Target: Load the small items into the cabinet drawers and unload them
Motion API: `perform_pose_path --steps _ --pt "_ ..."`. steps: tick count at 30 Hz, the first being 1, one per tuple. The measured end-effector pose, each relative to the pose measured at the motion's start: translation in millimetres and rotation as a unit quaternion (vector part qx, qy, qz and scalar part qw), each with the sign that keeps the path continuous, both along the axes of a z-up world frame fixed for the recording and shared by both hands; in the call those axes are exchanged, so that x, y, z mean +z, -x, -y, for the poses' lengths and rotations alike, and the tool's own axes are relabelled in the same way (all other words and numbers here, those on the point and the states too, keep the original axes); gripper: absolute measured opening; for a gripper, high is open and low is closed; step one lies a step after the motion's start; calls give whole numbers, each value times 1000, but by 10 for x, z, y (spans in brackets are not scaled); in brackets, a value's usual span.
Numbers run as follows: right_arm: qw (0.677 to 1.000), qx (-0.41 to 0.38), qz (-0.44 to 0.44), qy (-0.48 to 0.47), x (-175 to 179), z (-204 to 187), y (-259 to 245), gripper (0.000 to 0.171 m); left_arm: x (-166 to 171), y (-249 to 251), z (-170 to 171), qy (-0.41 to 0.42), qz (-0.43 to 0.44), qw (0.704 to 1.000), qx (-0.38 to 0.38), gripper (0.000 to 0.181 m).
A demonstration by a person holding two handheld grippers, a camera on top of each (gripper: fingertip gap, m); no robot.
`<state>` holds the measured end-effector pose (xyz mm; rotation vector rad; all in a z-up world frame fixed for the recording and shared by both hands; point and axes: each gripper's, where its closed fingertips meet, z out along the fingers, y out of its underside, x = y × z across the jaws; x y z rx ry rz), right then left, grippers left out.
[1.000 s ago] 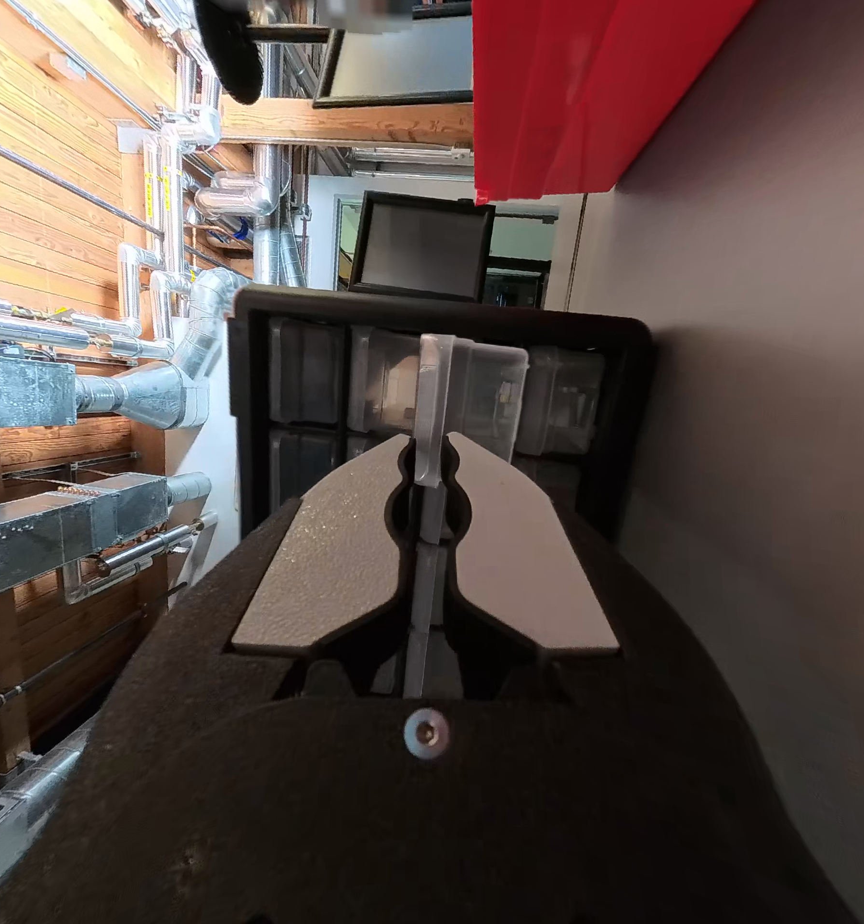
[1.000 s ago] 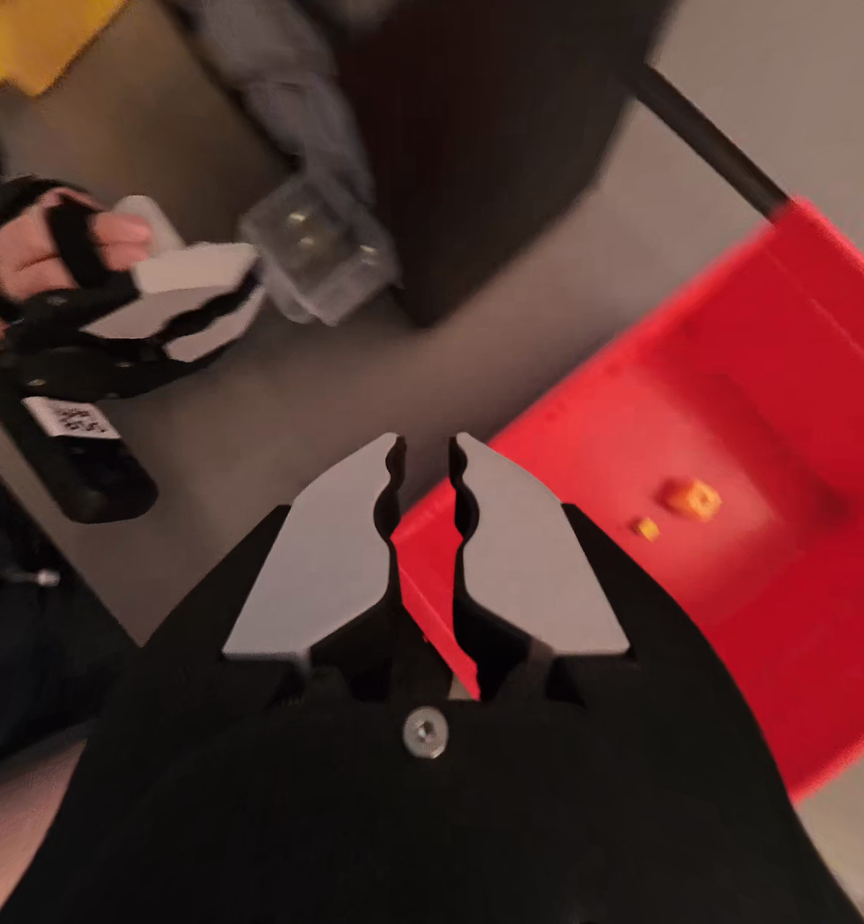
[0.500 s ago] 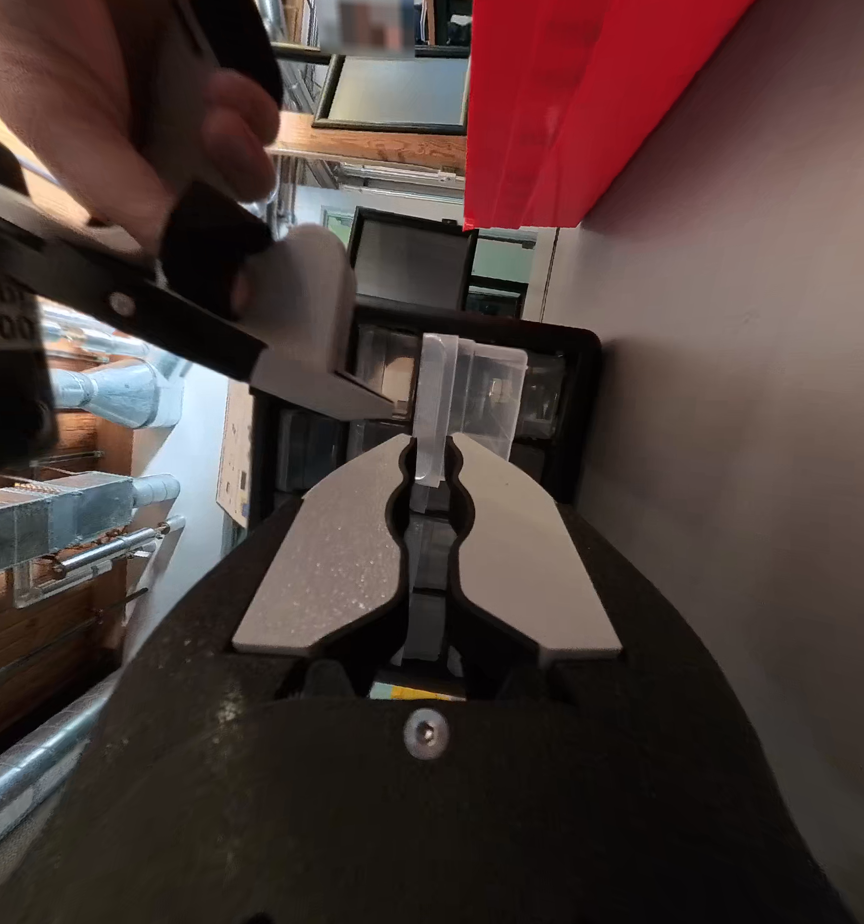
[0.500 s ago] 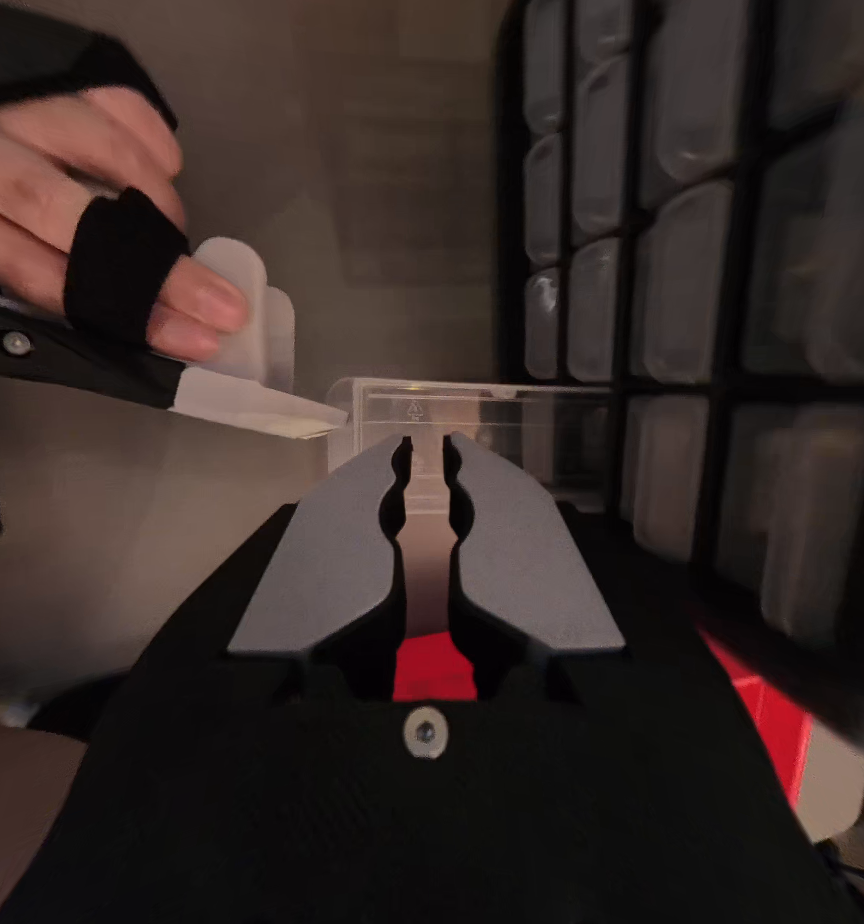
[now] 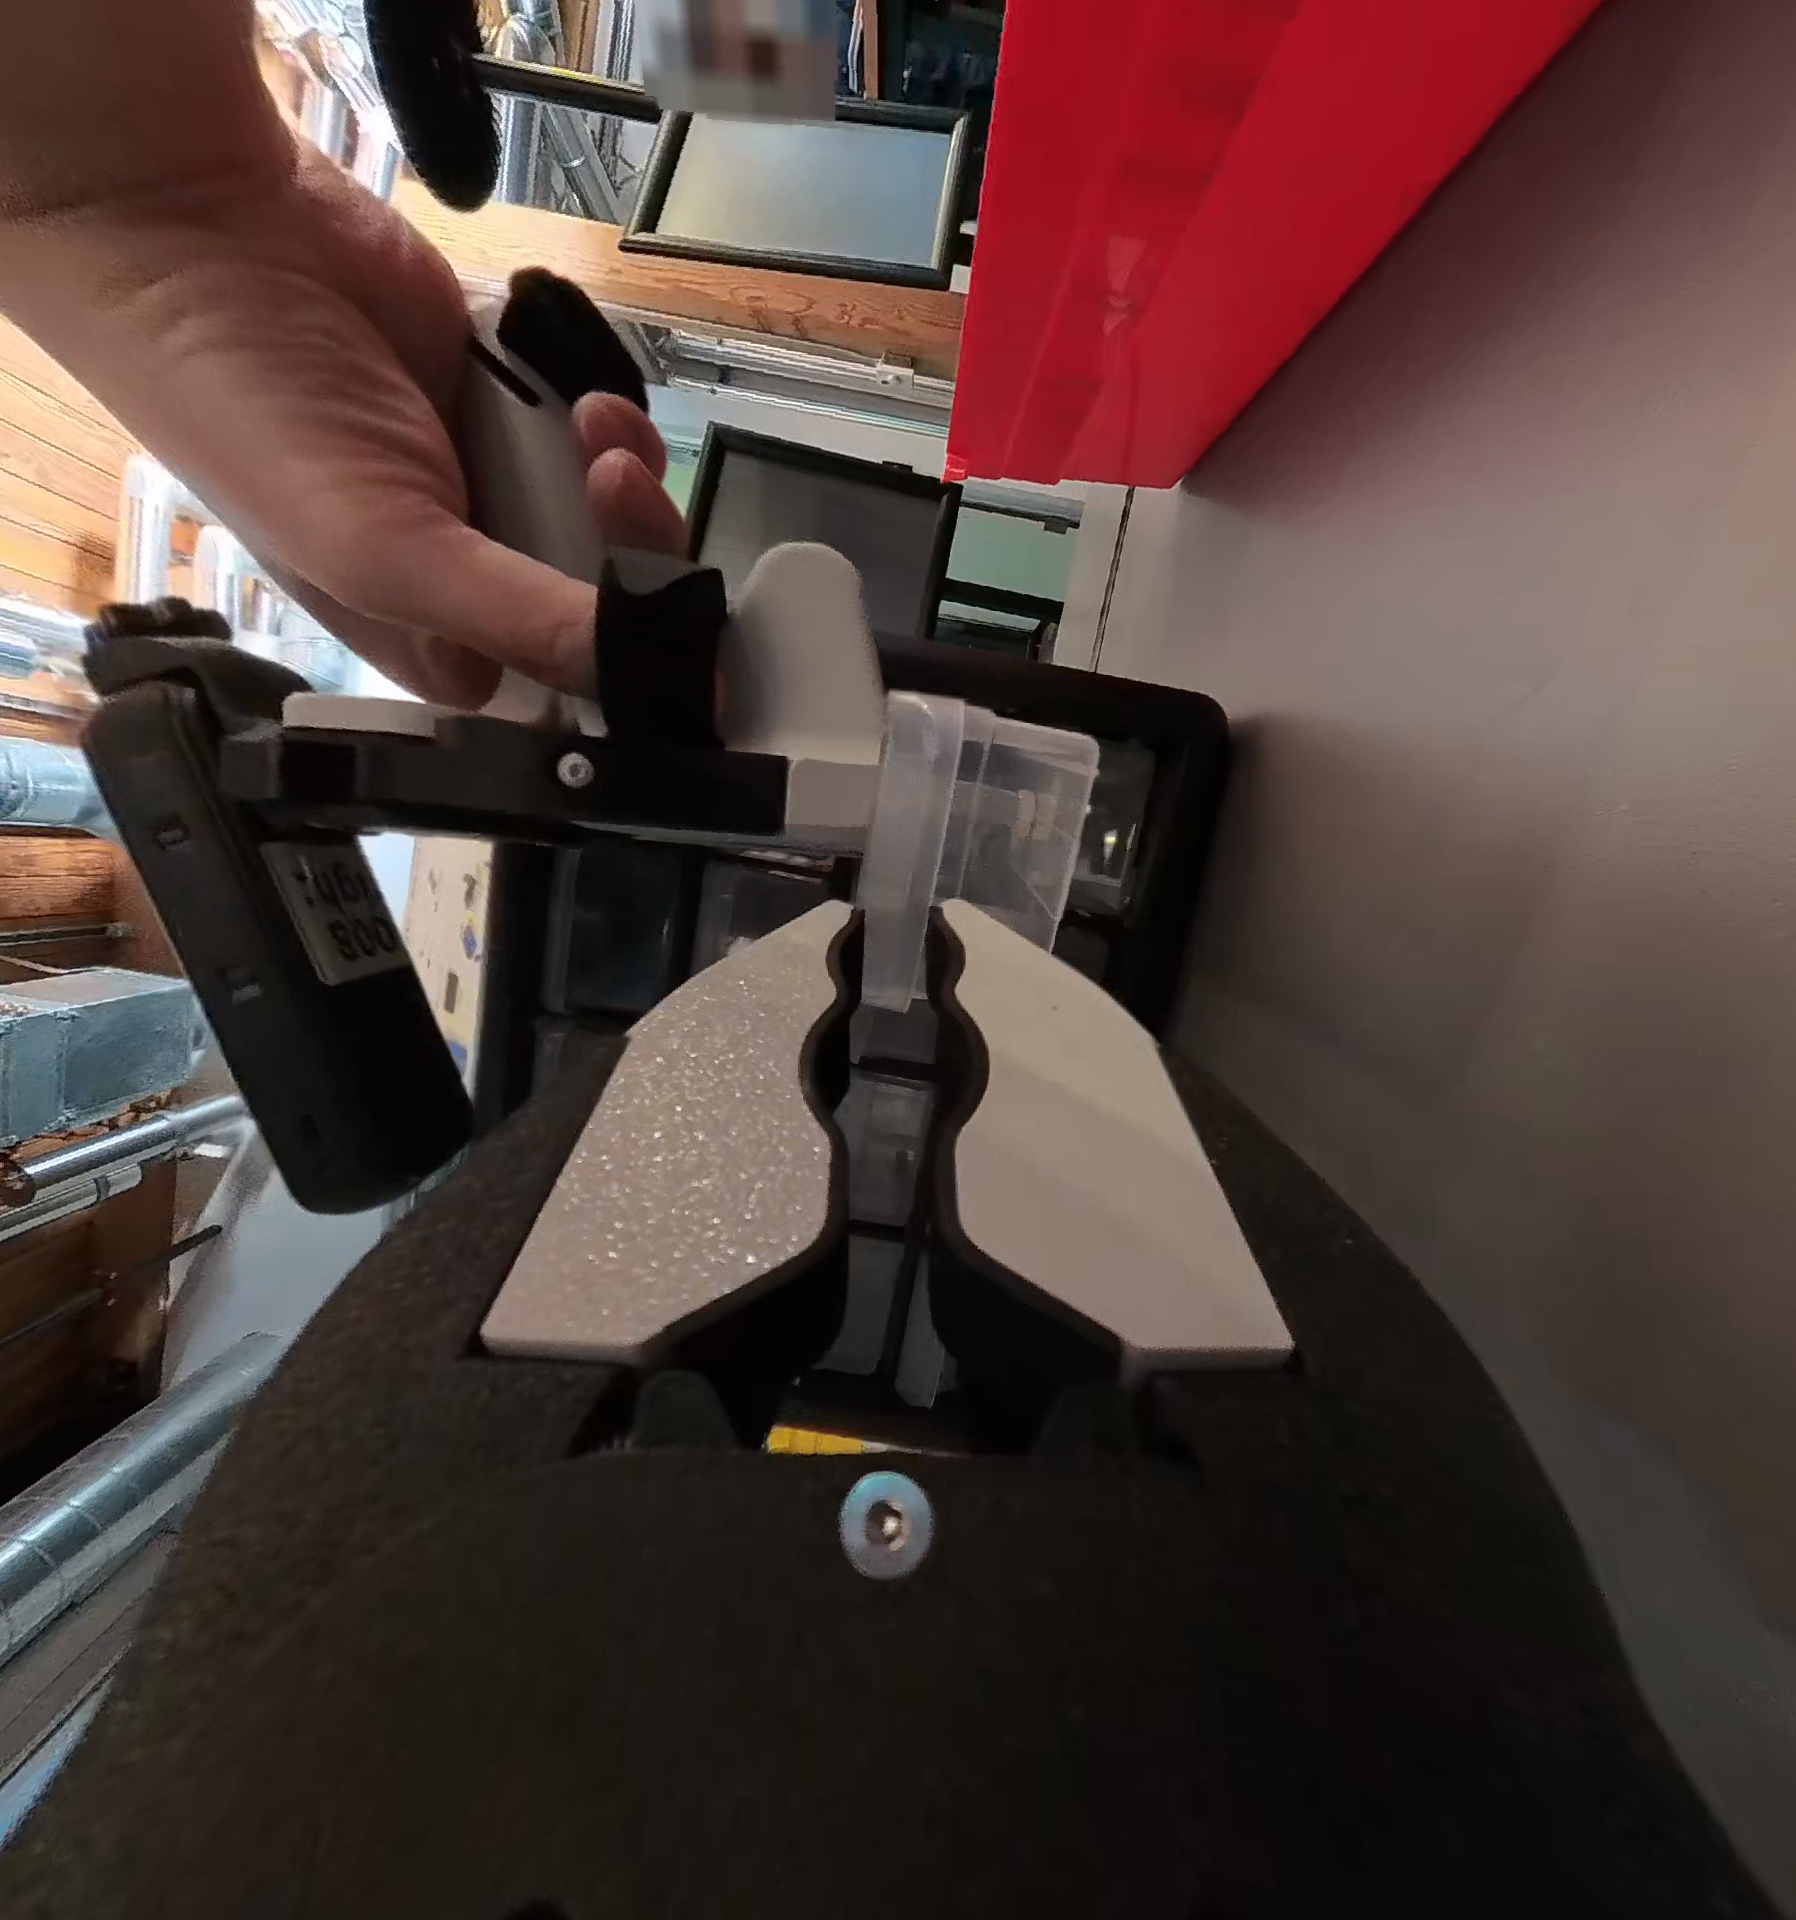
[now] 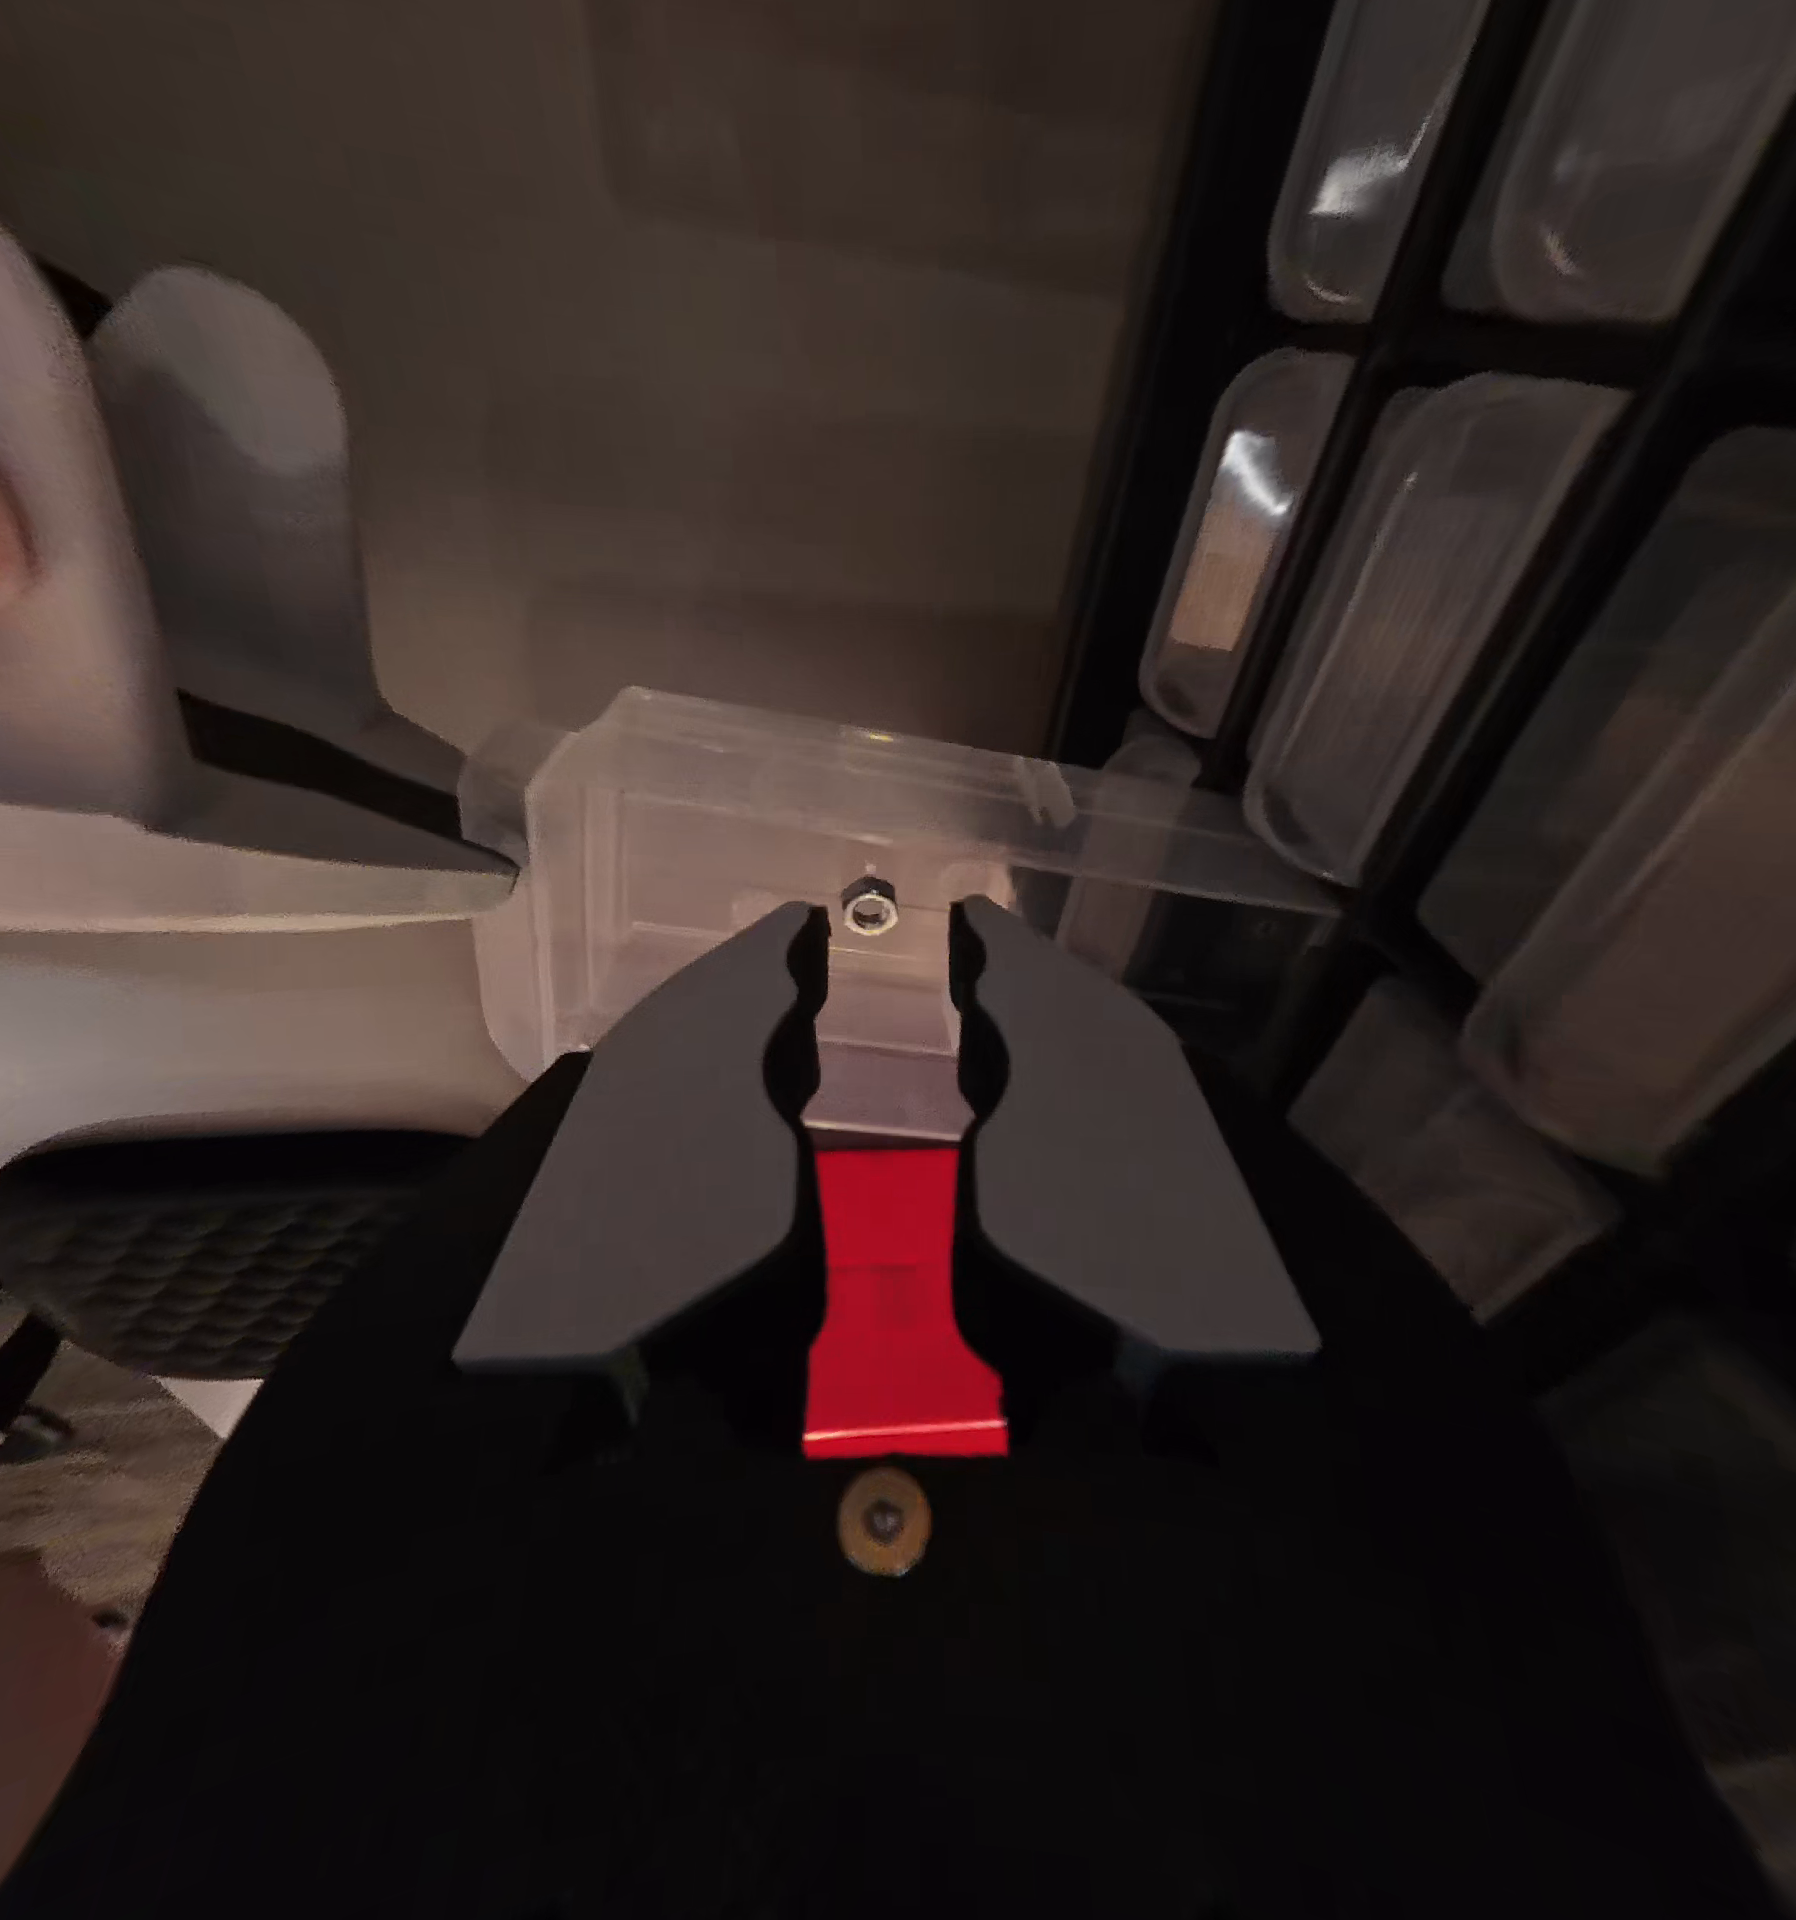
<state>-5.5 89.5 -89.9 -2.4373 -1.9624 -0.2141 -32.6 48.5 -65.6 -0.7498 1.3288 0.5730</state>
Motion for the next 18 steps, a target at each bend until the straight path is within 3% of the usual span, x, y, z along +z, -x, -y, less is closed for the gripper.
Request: perform_pose_path --steps 7,14,18 --pt "999 -13 31 27 -67 5 -30 23 -32 -13 6 4 -7 1000 -3 11" --pt "998 -10 57 27 -79 -15 -34 12 -39 -8 -1 5 -9 1000 -3 11" --pt "1000 -12 21 -5 34 -31 -6 12 -11 3 -4 3 -4 1000 -1 11"
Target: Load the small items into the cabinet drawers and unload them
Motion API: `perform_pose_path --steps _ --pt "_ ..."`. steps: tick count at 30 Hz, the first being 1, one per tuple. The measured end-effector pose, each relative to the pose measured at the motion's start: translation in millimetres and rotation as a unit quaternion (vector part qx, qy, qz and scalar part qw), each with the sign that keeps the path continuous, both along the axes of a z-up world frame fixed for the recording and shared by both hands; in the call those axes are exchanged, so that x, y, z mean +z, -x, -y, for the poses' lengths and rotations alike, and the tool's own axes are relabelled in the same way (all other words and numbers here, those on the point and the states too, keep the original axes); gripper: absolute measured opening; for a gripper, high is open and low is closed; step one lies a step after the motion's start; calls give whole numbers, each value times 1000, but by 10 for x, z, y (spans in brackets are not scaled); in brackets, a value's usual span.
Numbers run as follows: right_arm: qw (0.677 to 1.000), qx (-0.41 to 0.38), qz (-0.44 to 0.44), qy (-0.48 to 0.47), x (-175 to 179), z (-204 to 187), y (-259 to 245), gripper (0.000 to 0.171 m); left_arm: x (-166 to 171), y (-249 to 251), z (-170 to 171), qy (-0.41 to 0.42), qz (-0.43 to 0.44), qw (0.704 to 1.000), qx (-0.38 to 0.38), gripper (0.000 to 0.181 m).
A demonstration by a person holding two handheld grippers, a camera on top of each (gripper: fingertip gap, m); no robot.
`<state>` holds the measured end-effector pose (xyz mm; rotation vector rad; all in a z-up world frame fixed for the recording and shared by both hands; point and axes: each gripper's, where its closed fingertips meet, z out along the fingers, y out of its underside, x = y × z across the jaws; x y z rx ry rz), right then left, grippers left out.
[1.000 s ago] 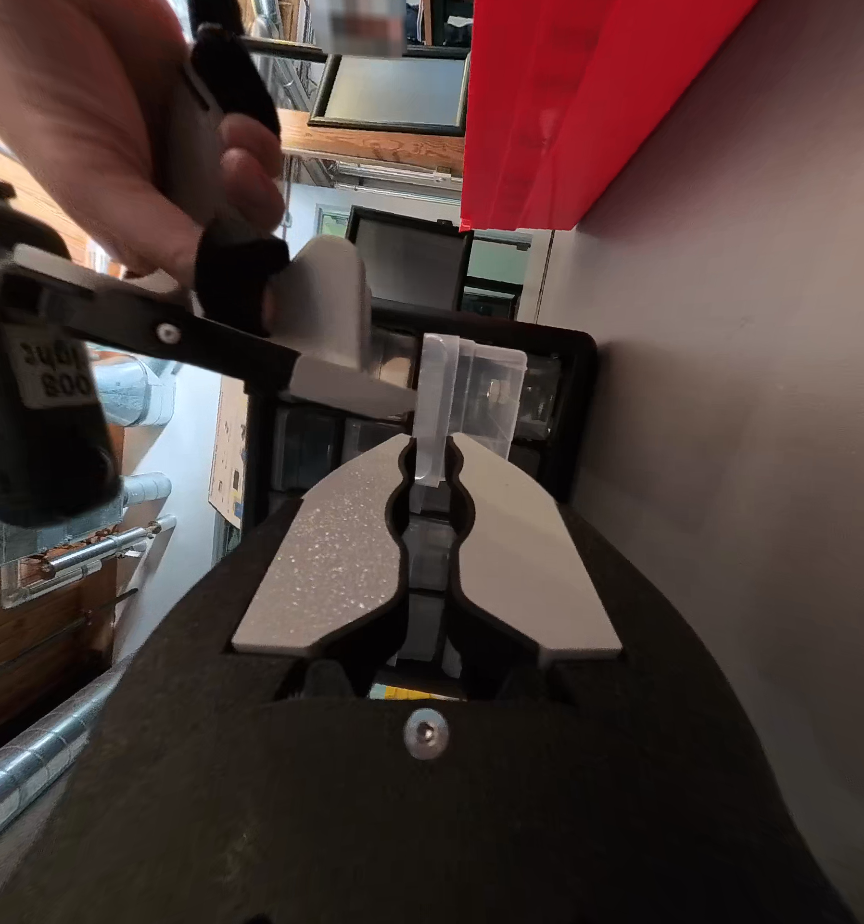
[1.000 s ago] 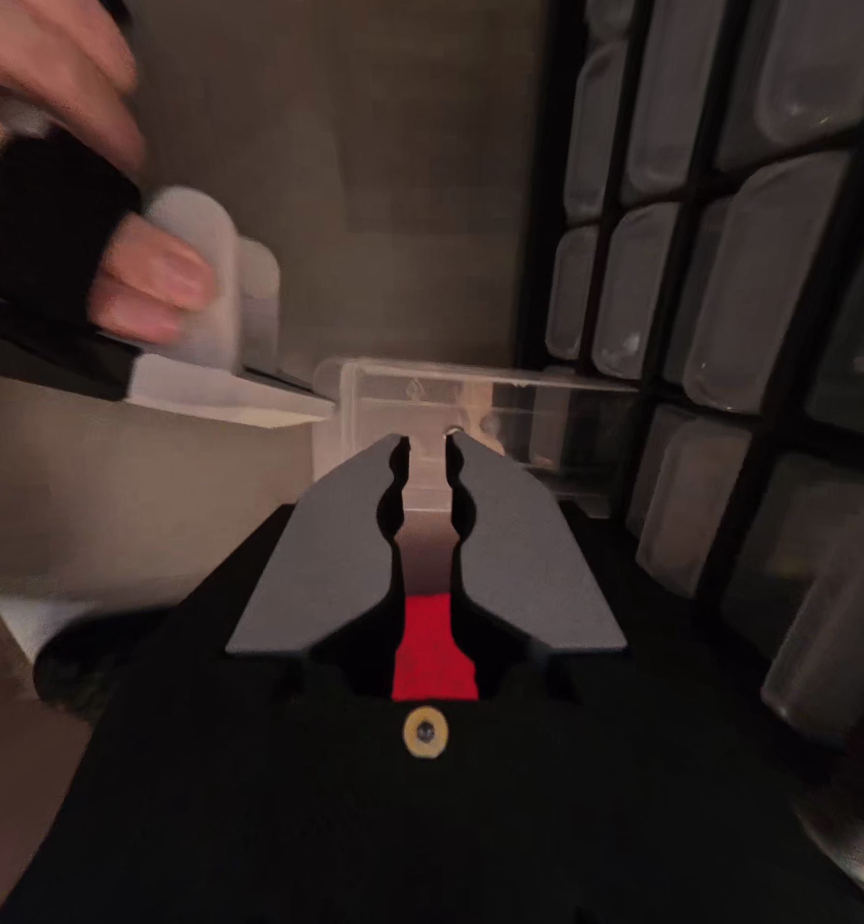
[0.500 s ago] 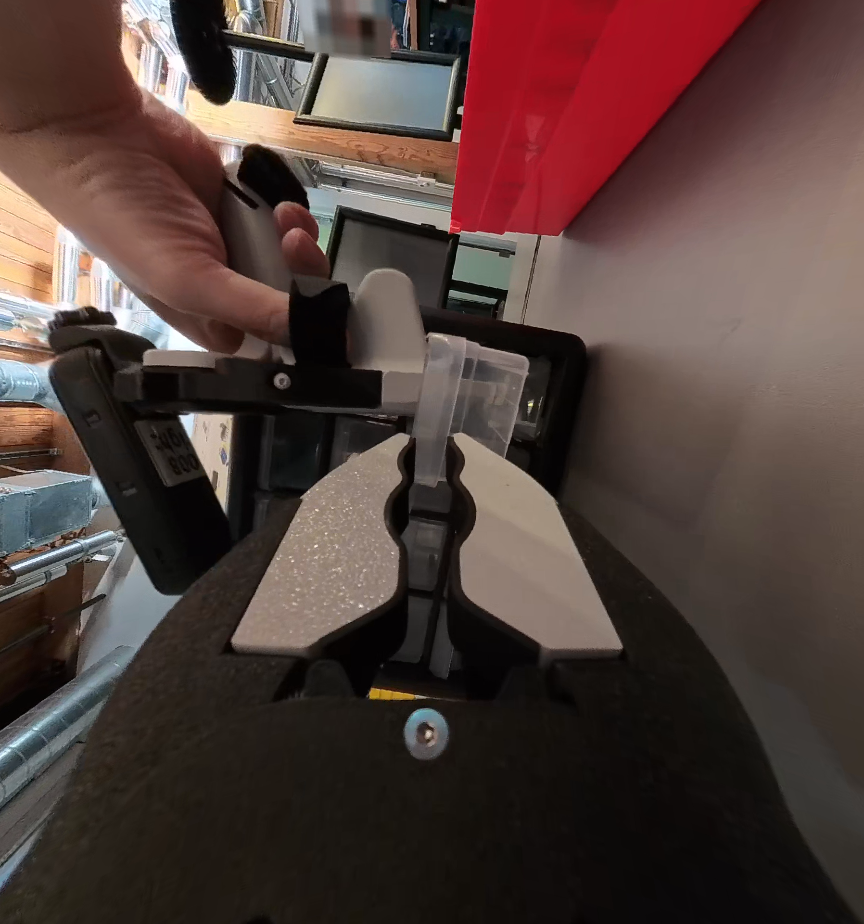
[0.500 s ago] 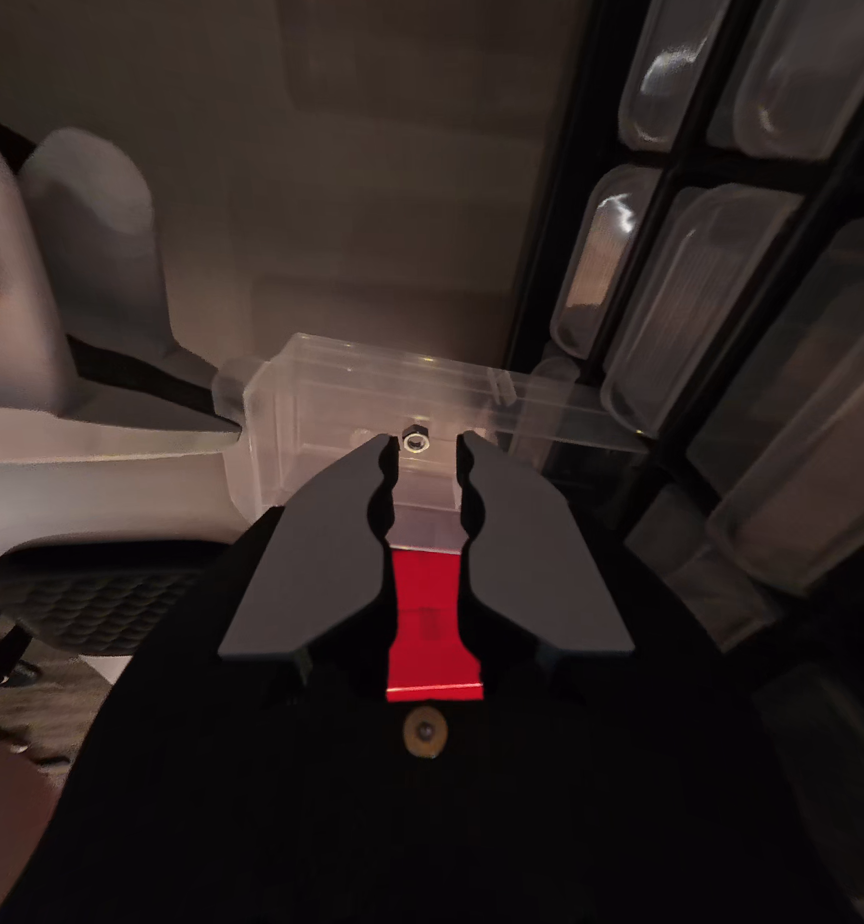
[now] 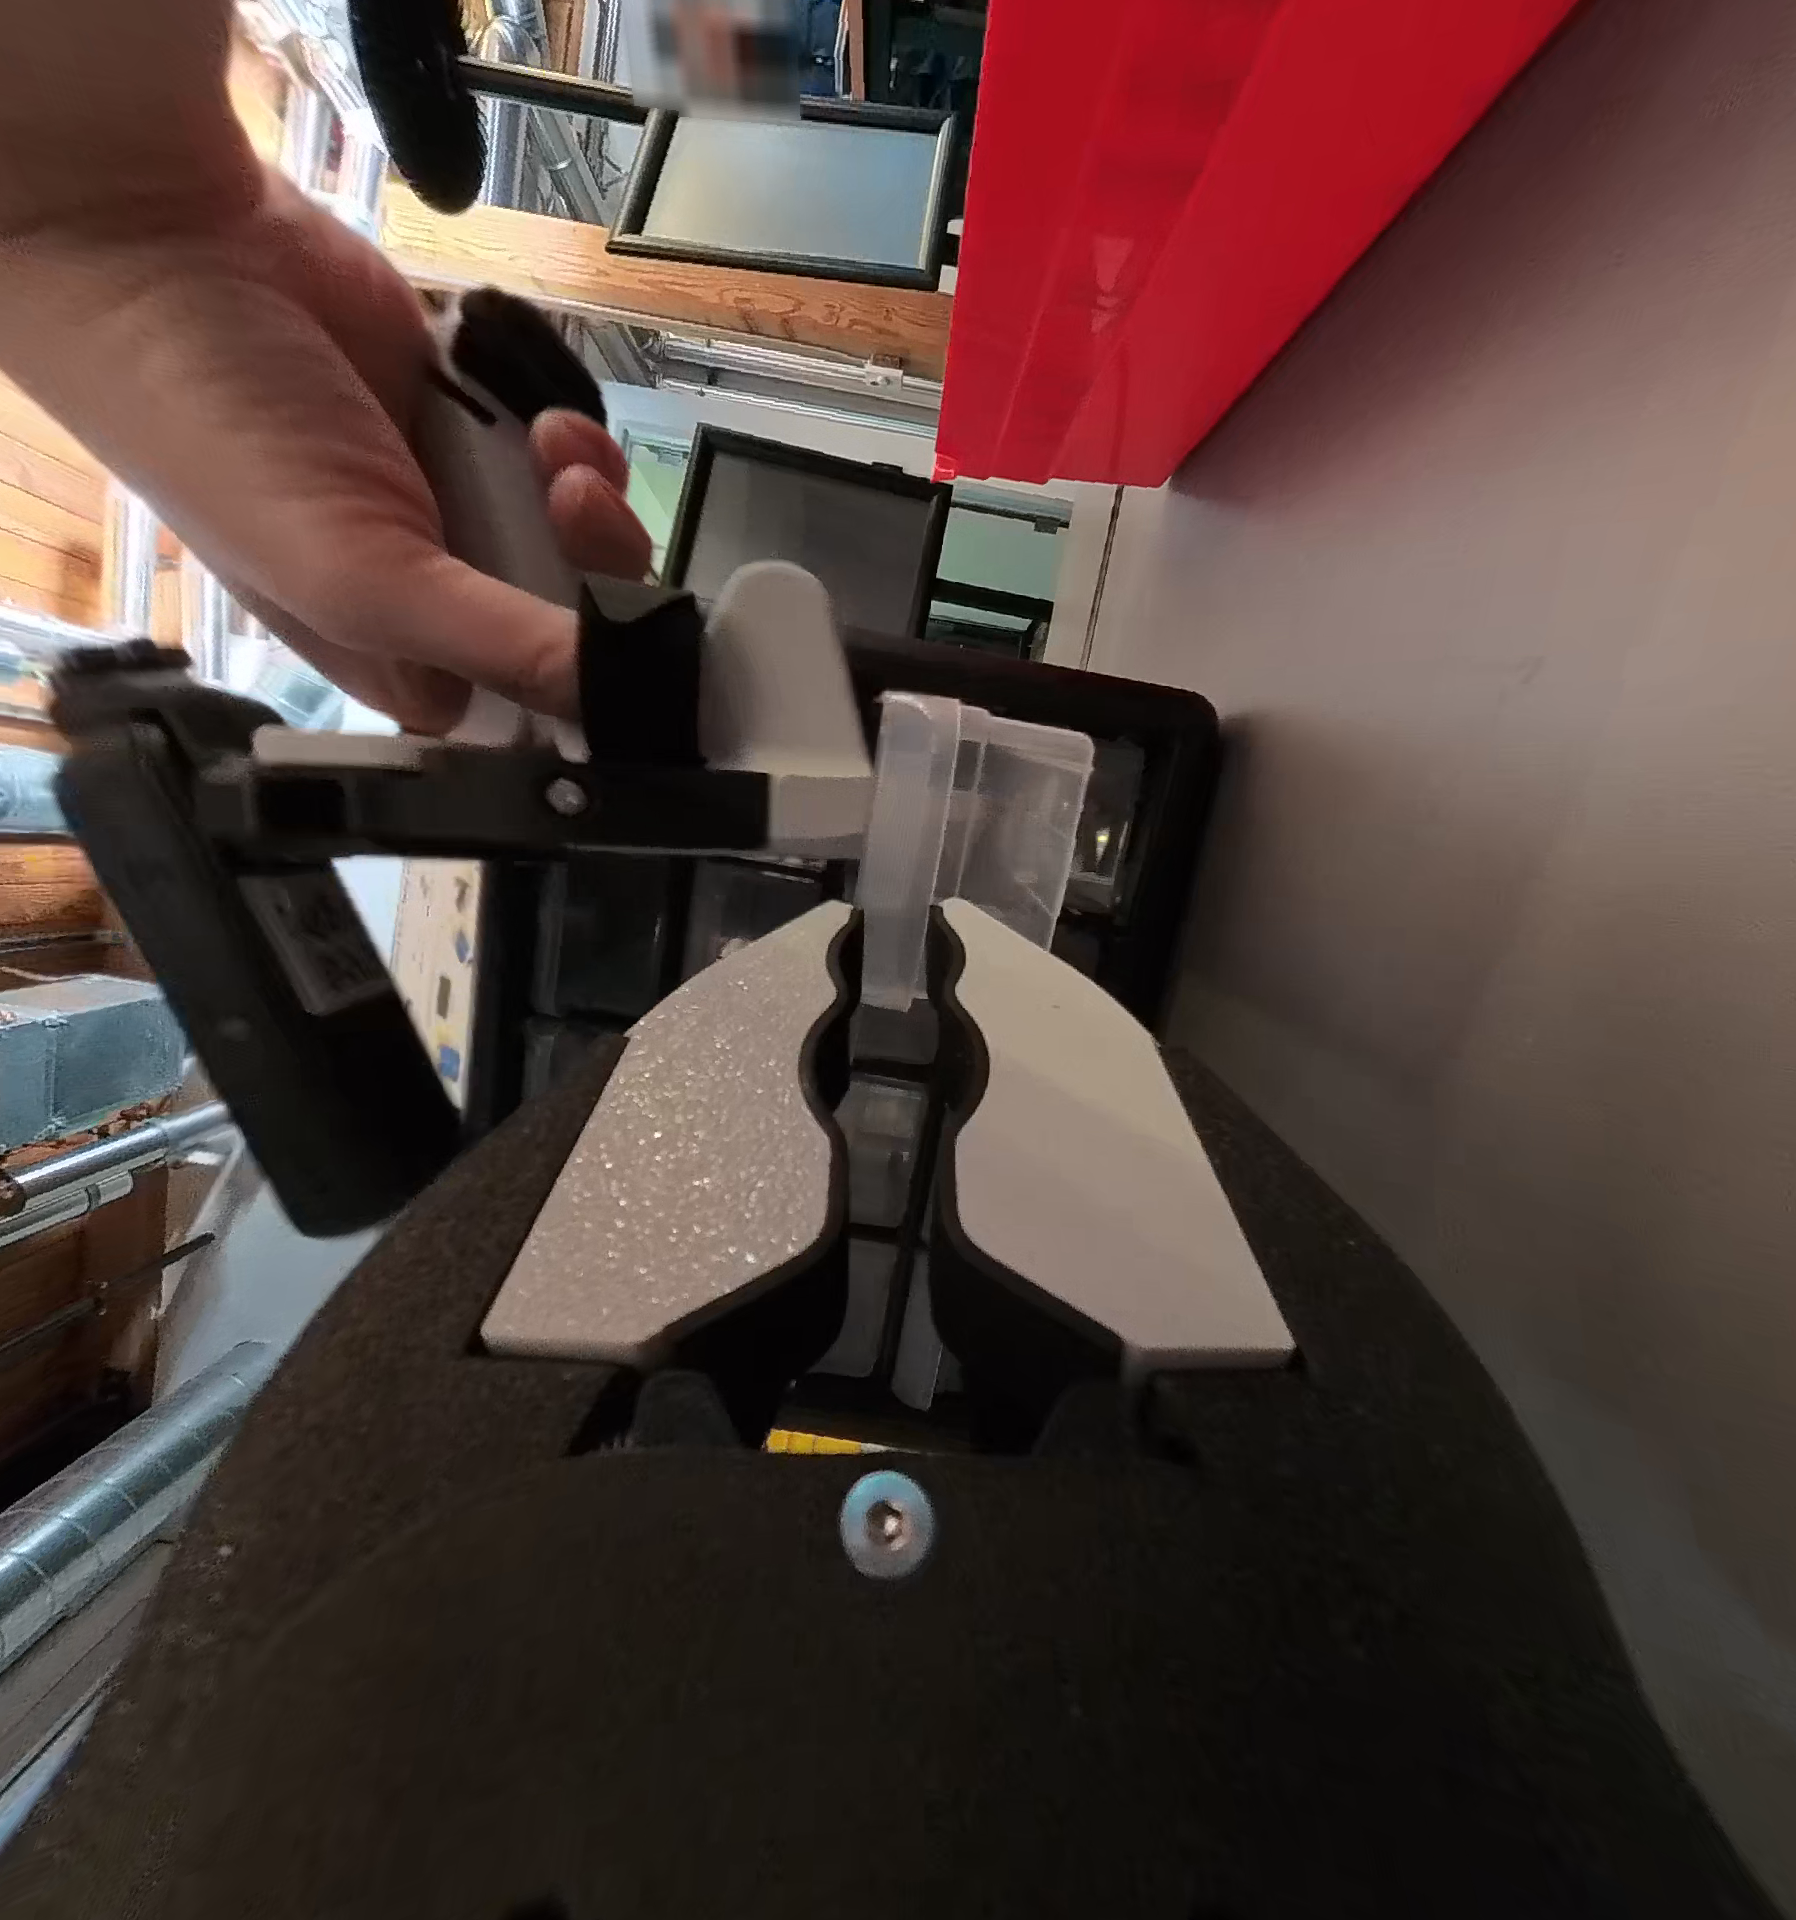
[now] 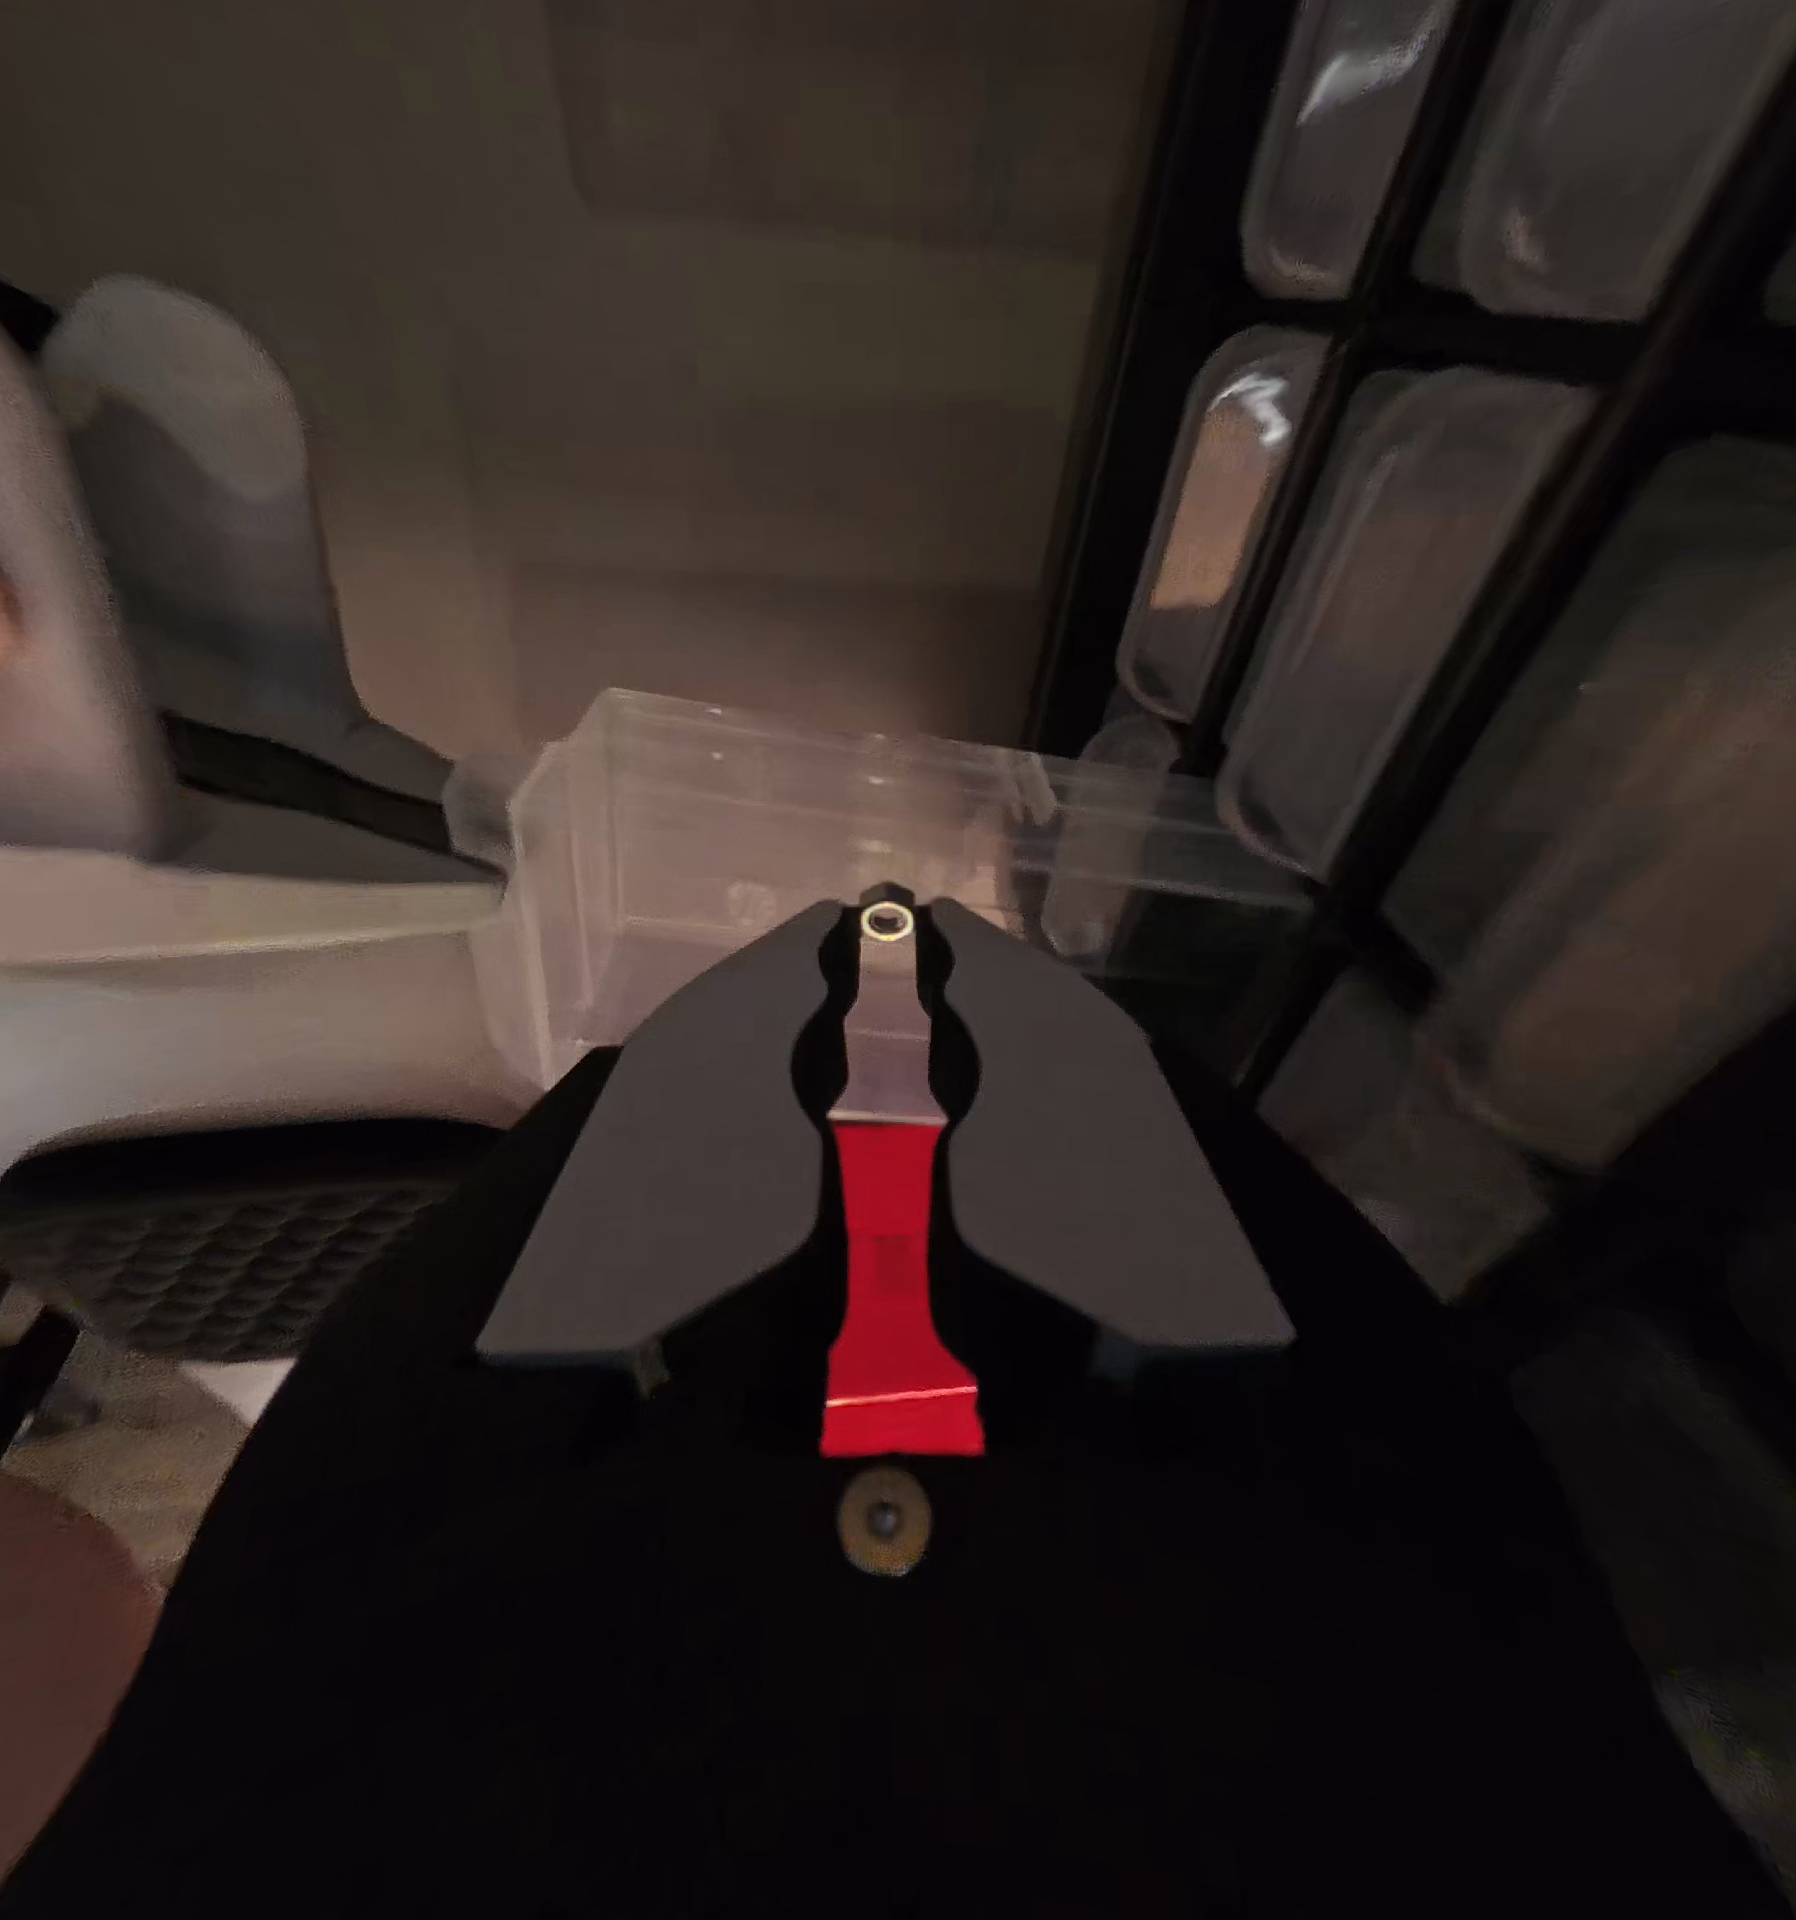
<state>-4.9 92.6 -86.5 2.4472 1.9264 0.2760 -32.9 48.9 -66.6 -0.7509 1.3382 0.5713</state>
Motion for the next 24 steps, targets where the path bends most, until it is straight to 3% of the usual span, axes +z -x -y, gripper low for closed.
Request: perform_pose_path --steps 5,9,11,13,15,19,24 --pt "972 6 -195 -131 612 100 163 12 -7 -4 2 -1 -1 1000 -1 11" --pt "924 -91 -267 -259 993 315 -497 11 -9 -6 -3 1 1 1000 -2 11" --pt "921 -189 -234 -248 858 380 -1115 11 -13 -17 -6 0 -1 1000 0 11" --pt "901 -324 -201 -209 548 413 -1737 11 -17 -30 -25 0 -2 1000 4 11" --pt "881 -409 -172 -165 161 438 -2182 12 -9 -48 -48 1 1 1000 8 11" --pt "871 -464 -135 -93 -376 491 -2497 12 7 -89 -110 2 1 1000 20 11" --pt "869 -477 -119 -55 -643 486 -2557 12 28 -133 -223 8 2 999 32 11"
